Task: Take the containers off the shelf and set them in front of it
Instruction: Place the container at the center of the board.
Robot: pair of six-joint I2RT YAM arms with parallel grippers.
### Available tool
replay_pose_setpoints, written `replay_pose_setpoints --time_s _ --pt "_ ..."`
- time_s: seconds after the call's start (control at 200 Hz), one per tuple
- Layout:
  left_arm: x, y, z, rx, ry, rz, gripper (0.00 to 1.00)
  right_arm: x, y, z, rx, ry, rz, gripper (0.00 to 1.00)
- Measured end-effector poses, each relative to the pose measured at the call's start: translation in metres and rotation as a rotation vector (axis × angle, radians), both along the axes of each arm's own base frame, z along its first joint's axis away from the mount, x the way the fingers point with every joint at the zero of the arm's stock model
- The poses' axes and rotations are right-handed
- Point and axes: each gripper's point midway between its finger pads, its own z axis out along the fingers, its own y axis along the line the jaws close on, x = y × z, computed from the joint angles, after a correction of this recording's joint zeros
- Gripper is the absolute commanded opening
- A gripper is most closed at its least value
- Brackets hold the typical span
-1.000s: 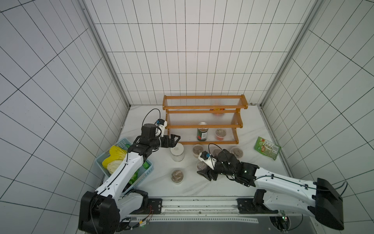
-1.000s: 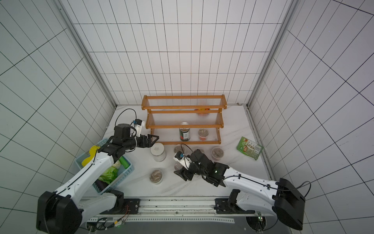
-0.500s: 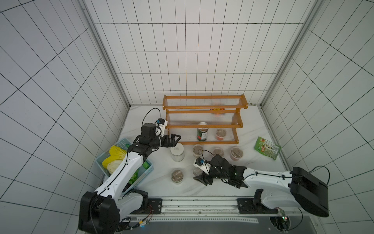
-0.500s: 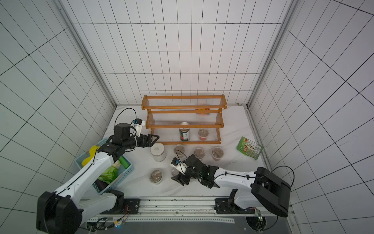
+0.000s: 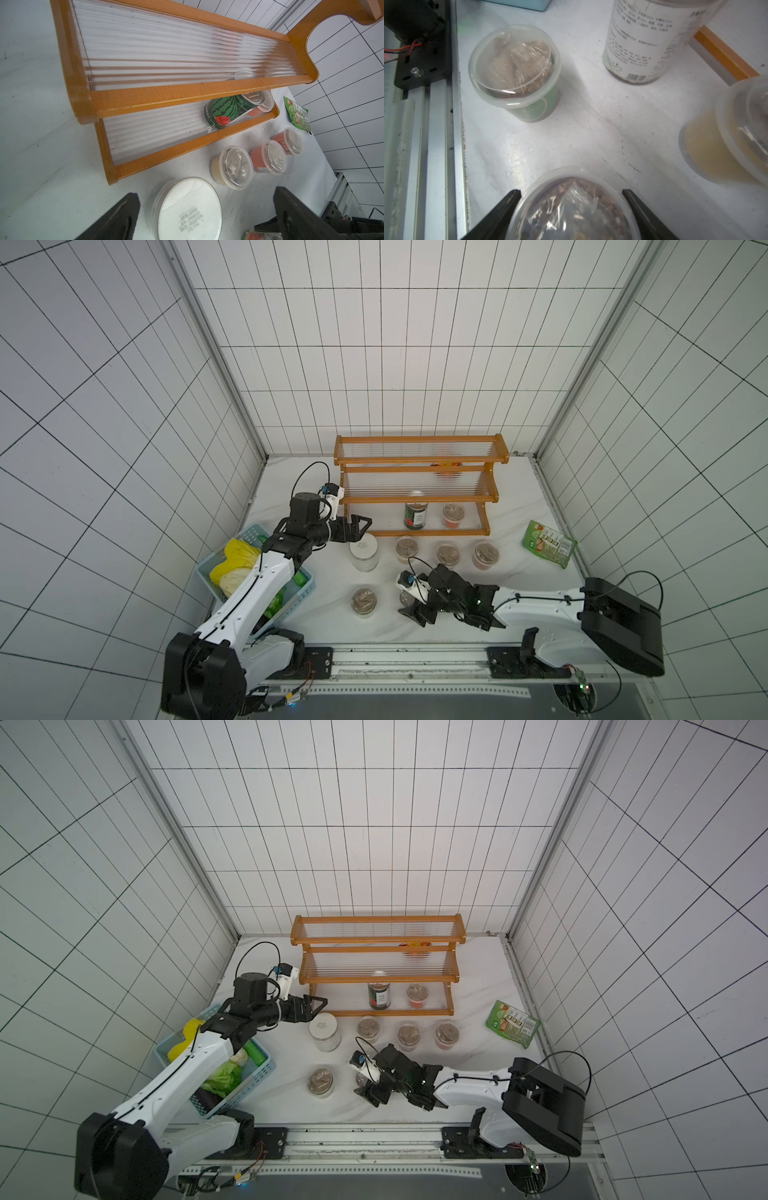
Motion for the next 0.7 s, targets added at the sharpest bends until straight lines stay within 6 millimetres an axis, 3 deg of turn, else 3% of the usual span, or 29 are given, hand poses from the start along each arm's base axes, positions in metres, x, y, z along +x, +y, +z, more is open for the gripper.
replay_pose_setpoints --time_s 0.285,0.36,0.7 --pt "0.0 0.0 0.0 0.0 0.0 0.0 0.99 0.007 -0.007 -0.002 -0.03 -0.033 -0.033 1.0" --pt "0.0 0.0 0.0 0.0 0.0 0.0 0.99 0.007 -0.008 0.004 -0.021 -0.038 -0.033 0.99" --pt "0.0 0.0 0.0 0.001 0.0 0.001 0.98 0.018 -0.031 0.078 0.1 -0.118 -0.124 0.99"
